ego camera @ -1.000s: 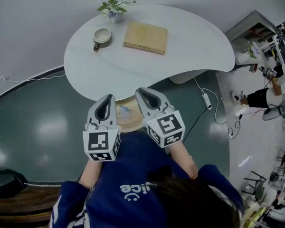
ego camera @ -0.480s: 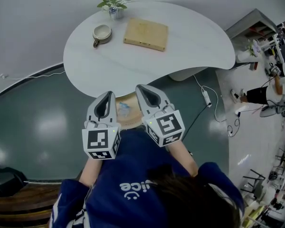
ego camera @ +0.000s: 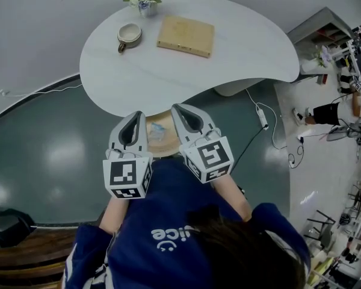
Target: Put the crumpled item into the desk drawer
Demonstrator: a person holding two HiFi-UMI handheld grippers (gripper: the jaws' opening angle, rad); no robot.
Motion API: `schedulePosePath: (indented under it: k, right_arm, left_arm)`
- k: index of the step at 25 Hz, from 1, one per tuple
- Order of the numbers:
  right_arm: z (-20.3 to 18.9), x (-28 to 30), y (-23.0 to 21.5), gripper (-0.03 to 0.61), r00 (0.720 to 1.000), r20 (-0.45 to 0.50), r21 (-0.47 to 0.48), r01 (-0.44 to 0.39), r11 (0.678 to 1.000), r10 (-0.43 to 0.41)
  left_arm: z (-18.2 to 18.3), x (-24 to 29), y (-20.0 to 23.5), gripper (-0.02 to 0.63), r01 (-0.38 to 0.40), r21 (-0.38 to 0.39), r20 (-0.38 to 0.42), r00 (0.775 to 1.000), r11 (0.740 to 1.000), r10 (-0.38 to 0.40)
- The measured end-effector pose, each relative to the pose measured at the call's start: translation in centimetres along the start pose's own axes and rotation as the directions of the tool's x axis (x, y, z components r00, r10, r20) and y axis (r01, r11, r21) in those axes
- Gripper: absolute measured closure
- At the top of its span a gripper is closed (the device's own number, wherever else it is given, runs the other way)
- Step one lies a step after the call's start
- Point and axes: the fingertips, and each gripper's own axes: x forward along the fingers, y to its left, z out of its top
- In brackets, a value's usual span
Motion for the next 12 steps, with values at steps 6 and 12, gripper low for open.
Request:
schedulePosePath:
  k: [6,12]
  right_arm:
    - [-0.35,0.0,0.49,0.572,1.0,-0.005,-0.001,-0.007,1.0,0.007]
    - [-0.83,0.09,0.79,0.572,1.0,-0.019,-0.009,-0.016,1.0,0.016]
  left_arm:
    - [-0.28,-0.25,0.15,0.611,0.003,-0.017,-0.002,1.0,1.0,-0.003]
    - [-0.62,-0.32,0.17,0.611,0.005,-0.001,-0.011,1.0,1.0,-0.005]
